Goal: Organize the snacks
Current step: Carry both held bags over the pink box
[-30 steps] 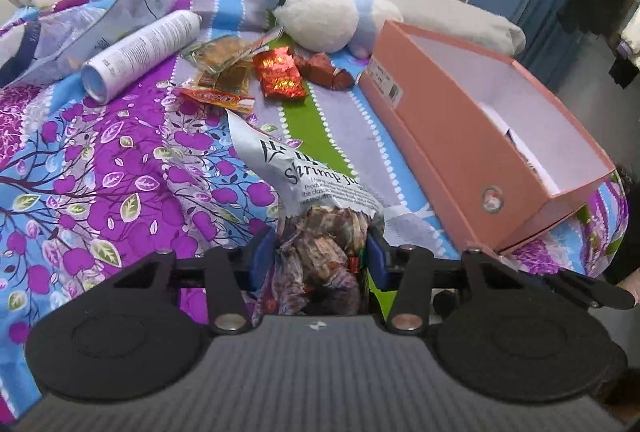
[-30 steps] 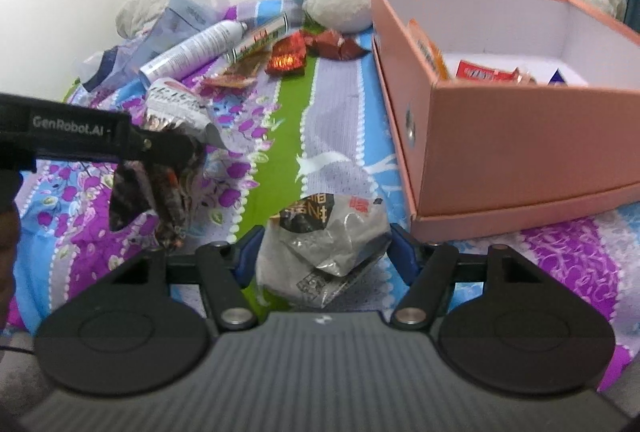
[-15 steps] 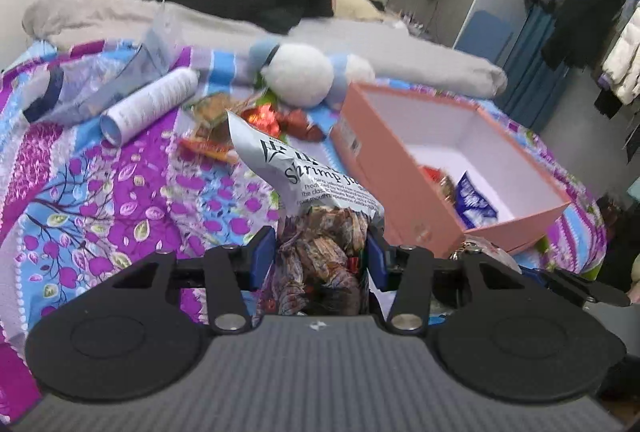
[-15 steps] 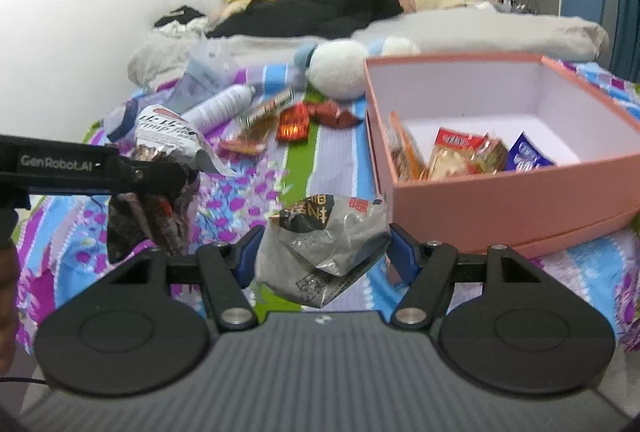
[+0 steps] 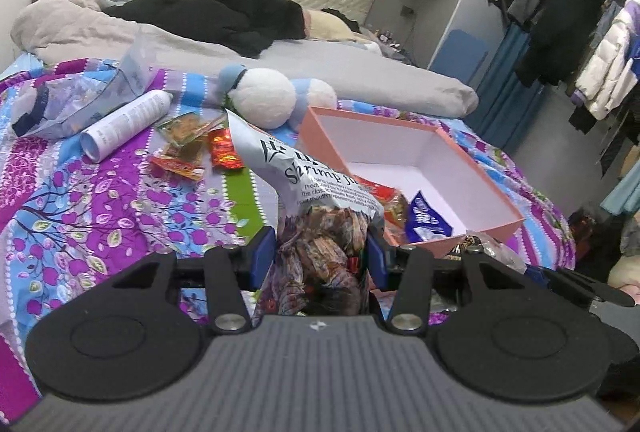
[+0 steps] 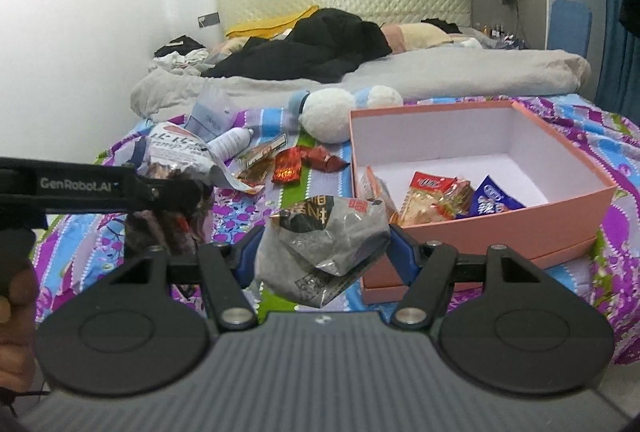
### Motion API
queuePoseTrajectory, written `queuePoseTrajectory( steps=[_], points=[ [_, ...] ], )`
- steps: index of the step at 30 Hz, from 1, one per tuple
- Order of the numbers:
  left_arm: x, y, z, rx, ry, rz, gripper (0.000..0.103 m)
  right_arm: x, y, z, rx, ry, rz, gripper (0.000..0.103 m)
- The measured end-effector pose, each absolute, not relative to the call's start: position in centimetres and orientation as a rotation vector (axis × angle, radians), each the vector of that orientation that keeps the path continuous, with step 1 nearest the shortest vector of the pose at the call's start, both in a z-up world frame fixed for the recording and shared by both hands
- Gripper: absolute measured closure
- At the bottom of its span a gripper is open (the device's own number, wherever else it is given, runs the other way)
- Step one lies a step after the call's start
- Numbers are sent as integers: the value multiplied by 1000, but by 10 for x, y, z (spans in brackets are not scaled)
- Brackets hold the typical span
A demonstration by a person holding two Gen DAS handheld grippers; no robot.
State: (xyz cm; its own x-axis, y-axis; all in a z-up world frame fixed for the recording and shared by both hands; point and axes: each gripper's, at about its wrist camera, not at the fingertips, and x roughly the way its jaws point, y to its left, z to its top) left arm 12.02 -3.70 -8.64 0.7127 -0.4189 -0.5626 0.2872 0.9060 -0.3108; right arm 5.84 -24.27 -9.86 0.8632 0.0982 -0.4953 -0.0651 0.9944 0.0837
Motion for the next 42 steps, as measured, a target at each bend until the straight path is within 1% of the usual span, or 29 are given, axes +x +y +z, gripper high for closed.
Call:
queuePoseTrajectory(
  steps=[12, 19, 26, 29, 36, 42],
  points=[
    [141, -73, -75, -182, 670, -460, 49, 60, -269, -91, 76, 512, 47, 36],
    [187, -105, -61, -162, 651, -522, 49, 90, -293, -84, 60, 489, 9, 36],
    [242, -150, -51, -81, 640, -545, 49, 137, -322, -77, 87, 470, -25, 36],
    [270, -166, -49, -80, 669, -567, 49, 157, -334, -77, 91, 485, -28, 36],
    [323, -205, -71, -3, 739, -550, 49, 202, -366, -82, 58, 546, -55, 36],
    [364, -230, -106, -14, 854, -556, 49, 246, -391, -112, 66, 672, -77, 36]
  ],
)
